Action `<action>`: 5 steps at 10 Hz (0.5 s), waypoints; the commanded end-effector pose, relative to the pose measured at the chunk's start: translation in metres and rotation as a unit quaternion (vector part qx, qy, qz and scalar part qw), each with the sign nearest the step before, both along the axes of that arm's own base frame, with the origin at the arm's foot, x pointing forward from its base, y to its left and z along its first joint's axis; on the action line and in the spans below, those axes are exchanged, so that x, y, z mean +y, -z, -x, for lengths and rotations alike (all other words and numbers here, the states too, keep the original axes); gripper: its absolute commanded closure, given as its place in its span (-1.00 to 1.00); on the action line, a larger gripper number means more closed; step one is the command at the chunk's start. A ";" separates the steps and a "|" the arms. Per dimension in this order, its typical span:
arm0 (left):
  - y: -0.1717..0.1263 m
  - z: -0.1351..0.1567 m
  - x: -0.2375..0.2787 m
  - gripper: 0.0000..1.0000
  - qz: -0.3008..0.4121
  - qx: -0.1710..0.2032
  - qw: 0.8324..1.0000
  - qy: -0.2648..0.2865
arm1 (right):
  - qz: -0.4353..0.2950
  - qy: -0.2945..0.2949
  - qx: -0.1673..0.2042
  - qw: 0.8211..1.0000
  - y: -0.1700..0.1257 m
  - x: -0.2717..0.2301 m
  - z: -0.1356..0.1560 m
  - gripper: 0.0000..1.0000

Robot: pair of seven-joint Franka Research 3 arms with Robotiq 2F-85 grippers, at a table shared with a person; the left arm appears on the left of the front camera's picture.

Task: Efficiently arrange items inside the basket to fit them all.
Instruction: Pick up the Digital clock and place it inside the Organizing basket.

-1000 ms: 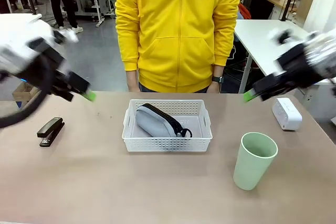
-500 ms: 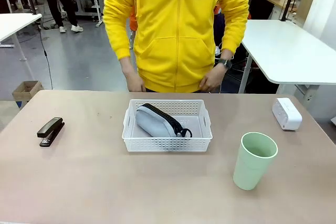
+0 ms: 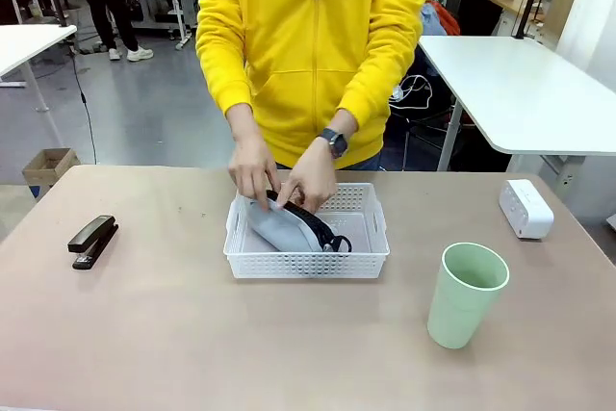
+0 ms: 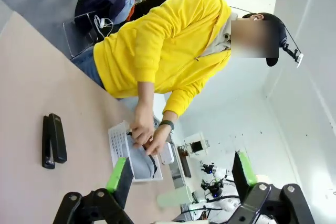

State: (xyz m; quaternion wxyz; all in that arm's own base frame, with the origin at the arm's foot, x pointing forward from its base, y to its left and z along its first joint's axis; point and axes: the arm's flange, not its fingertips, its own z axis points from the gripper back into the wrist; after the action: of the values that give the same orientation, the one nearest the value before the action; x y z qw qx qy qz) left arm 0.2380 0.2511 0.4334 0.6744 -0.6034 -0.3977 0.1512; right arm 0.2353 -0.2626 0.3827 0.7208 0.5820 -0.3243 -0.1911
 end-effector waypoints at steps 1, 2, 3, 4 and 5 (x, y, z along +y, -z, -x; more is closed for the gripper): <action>0.006 0.009 -0.067 -1.00 -0.027 0.004 1.000 0.005 | 0.011 0.013 0.006 1.000 0.008 0.019 -0.003 -1.00; 0.002 0.003 -0.075 -1.00 -0.037 0.024 0.999 -0.017 | 0.034 0.031 0.012 0.999 0.006 0.022 -0.001 -1.00; -0.002 -0.001 -0.081 -1.00 -0.059 0.045 0.997 -0.035 | -0.002 0.006 0.012 1.000 0.012 -0.001 -0.003 -1.00; 0.000 -0.020 -0.013 -1.00 -0.015 0.014 1.000 0.001 | -0.002 0.006 0.012 1.000 0.012 -0.001 -0.003 -1.00; 0.000 -0.020 -0.013 -1.00 -0.015 0.014 1.000 0.001 | -0.002 0.006 0.012 1.000 0.012 -0.001 -0.003 -1.00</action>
State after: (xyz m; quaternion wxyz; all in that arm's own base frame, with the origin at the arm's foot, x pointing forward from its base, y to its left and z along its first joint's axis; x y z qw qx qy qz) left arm 0.2654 0.2331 0.4360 0.7032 -0.5775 -0.3812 0.1633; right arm 0.2398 -0.2624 0.3664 0.7274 0.5771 -0.3048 -0.2122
